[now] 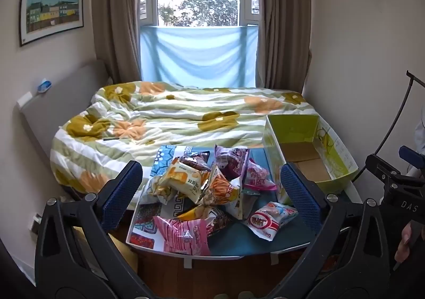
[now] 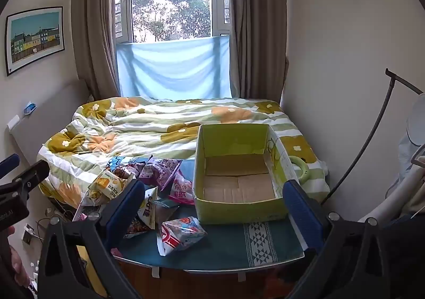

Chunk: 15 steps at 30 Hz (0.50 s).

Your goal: Organize snacks

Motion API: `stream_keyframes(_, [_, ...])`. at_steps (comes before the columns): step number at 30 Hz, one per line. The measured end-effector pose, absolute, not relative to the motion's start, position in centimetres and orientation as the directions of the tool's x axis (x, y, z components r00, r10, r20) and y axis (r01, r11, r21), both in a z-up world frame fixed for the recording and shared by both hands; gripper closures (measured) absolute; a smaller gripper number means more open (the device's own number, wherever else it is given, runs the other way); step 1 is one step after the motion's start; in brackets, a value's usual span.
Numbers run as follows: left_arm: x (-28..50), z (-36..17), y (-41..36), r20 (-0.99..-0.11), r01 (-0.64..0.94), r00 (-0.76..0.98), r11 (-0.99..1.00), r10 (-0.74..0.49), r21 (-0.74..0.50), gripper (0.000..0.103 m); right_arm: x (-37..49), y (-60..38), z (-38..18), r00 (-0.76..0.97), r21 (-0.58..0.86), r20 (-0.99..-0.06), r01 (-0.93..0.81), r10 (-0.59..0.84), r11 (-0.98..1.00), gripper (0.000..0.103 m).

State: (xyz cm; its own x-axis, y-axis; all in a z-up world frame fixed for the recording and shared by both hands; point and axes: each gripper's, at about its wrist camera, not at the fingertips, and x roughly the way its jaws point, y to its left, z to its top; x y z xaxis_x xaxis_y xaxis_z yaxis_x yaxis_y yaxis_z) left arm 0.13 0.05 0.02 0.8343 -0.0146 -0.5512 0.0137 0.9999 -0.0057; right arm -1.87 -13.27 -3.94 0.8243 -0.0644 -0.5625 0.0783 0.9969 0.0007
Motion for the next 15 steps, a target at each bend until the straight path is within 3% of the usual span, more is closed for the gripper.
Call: stream_keyframes(15, [-0.2,0.1,-0.6,-0.507,0.005,0.862,0.998,0.024,0.055,0.000,-2.0,-13.5,-3.7,0.831,0.013,-0.552,0.088,-0.066,0.996,0.000])
